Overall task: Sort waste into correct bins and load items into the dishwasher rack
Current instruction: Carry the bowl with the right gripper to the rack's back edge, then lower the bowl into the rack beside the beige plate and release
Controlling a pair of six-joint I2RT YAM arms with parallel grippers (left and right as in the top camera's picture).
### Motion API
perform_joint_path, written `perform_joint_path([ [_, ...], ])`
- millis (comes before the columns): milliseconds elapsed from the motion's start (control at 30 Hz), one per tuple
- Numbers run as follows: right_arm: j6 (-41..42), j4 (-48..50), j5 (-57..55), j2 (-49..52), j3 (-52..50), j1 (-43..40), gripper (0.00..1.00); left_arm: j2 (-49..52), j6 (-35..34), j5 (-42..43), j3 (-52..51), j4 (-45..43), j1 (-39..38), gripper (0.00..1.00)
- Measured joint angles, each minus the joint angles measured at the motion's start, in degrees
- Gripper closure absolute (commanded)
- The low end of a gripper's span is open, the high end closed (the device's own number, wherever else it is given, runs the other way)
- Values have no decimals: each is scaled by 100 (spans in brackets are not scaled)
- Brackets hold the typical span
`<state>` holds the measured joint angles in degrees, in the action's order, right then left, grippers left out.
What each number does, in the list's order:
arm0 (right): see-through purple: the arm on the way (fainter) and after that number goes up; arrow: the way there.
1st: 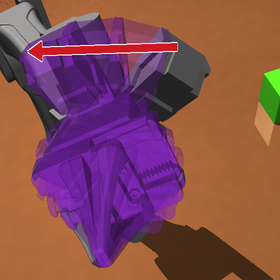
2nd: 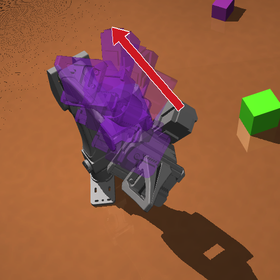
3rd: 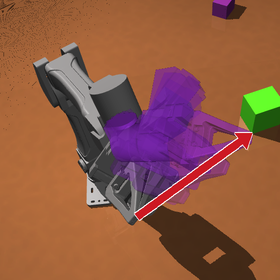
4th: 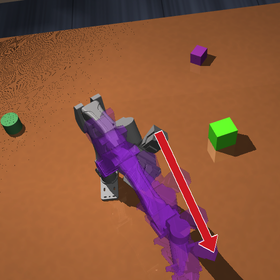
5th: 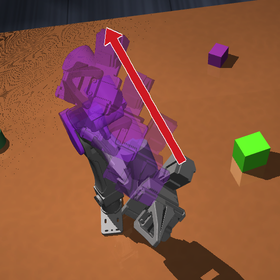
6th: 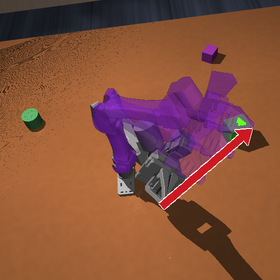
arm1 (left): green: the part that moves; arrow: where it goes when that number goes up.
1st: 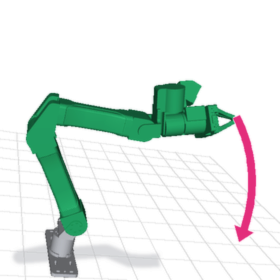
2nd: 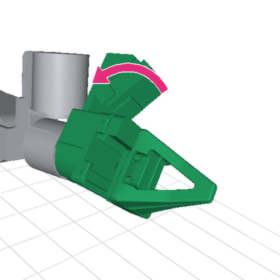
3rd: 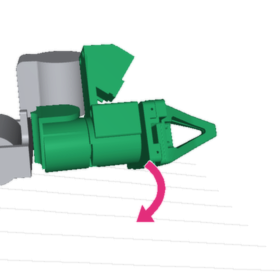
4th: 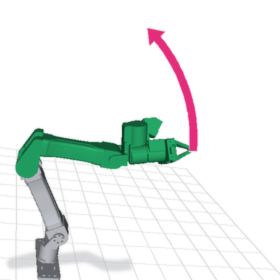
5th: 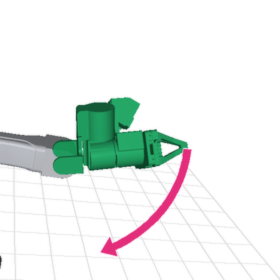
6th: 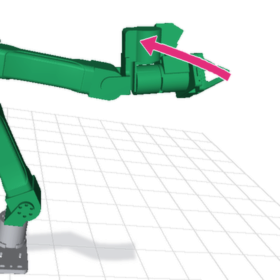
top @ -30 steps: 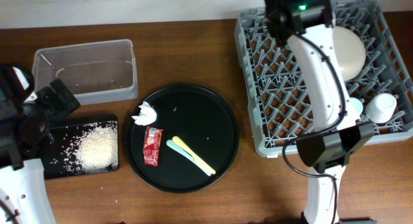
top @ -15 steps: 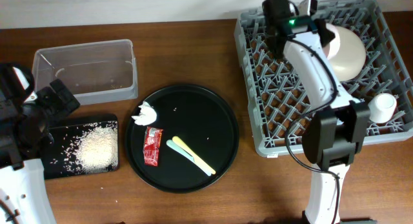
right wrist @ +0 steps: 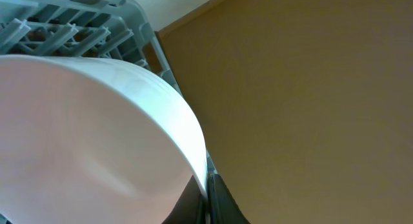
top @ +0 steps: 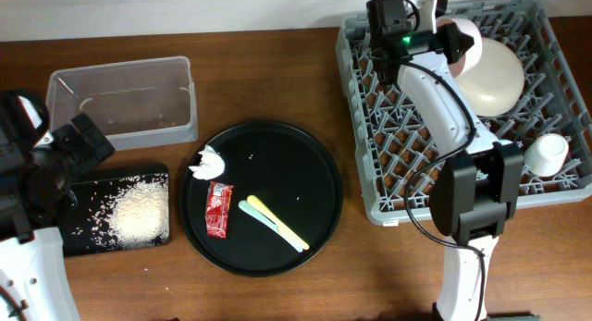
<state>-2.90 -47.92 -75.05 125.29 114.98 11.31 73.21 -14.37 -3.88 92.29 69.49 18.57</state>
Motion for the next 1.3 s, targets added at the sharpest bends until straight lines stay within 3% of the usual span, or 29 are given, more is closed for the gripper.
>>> perform_joint_path([
  [1300, -24, -173, -345, 603, -9, 208, 96, 2, 2, 0, 0, 0, 0, 1],
])
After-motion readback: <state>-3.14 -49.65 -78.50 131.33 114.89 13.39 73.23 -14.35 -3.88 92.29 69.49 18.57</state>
